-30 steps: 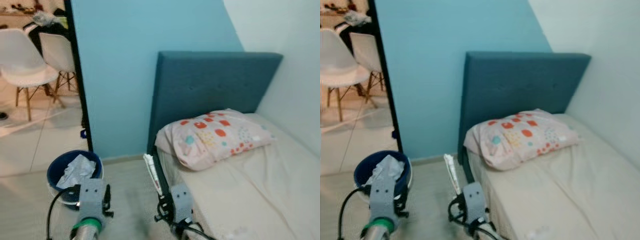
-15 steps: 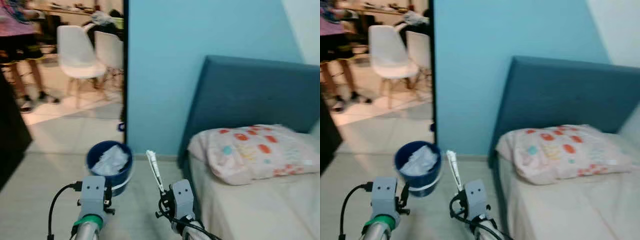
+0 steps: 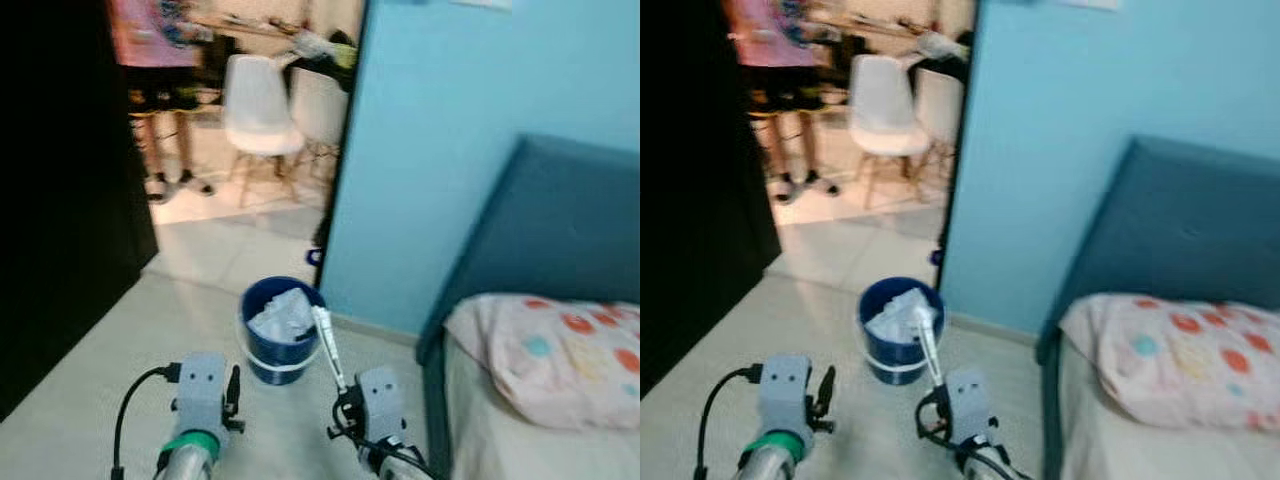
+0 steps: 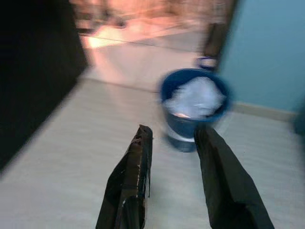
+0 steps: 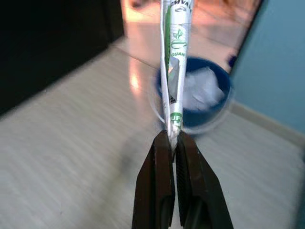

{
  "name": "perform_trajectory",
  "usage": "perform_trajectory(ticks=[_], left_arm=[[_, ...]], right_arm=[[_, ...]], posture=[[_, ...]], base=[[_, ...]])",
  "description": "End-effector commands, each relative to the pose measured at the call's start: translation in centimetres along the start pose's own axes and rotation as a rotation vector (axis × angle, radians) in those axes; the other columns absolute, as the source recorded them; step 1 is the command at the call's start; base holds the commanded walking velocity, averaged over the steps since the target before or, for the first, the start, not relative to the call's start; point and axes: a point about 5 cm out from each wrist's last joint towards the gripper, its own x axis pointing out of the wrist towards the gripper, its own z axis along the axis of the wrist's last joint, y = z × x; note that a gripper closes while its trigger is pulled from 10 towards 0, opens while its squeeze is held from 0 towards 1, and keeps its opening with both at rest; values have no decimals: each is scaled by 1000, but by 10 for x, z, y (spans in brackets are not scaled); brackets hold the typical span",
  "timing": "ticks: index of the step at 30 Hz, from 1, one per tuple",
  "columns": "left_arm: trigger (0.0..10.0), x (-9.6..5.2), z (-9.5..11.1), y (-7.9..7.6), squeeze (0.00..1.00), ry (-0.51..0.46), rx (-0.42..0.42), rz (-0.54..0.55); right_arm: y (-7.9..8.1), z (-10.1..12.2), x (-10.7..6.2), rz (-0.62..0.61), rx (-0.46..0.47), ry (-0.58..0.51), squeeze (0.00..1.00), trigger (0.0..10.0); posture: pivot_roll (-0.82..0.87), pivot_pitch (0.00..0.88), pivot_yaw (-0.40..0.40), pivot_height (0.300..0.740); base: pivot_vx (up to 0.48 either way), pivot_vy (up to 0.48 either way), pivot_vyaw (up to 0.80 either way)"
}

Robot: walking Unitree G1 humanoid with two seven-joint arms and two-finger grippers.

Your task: Clean up the room

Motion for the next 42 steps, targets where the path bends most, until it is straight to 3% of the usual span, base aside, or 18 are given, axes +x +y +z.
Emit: perform_trajectory(ticks=[1, 8, 29, 42], left_arm=[[10000, -3, -5, -7, 0, 14, 21, -21], [10000, -4, -6, -8, 0, 25, -27, -15], [10000, -4, -5, -5, 0, 28, -37, -8], [10000, -3, -4, -5, 0, 25, -43, -6]], right_arm=[[-5, -12, -7, -19, 9, 43, 0, 10000], [-5, -12, -8, -34, 31, 38, 0, 10000], [-5, -10, -6, -39, 40, 30, 0, 10000], [-5, -10, -6, -39, 43, 28, 0, 10000]], posture=[[41, 18, -33, 740], [42, 15, -31, 740], [49, 24, -32, 740], [49, 25, -34, 740]], base=[[0, -480, 800], [0, -269, 114], [0, 0, 0], [0, 480, 0]])
